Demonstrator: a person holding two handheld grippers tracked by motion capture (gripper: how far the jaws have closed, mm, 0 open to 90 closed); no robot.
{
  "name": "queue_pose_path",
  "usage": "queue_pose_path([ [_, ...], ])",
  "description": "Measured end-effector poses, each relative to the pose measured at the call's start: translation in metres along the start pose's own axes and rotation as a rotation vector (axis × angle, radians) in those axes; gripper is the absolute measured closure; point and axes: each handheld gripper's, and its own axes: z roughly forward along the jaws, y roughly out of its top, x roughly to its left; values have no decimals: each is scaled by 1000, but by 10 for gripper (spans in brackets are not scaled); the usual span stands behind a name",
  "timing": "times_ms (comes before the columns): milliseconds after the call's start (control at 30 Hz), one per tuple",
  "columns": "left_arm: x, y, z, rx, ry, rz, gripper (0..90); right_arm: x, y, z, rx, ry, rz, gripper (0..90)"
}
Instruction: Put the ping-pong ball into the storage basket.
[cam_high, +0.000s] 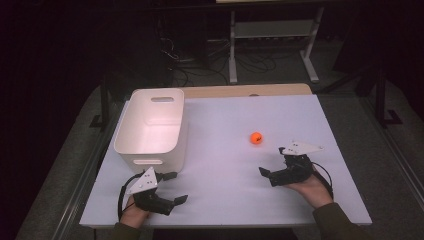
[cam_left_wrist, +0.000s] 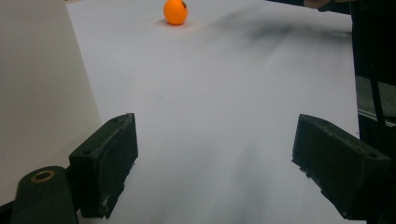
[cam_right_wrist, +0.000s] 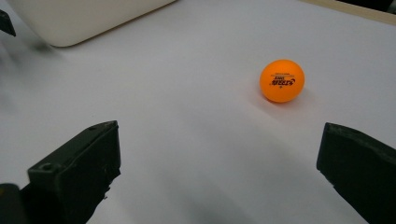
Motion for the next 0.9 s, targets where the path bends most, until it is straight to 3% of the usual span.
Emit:
queue_pose_path([
  [900, 1, 0, 0, -2, -2, -2, 140, -16, 11, 4, -7, -20, 8, 0],
])
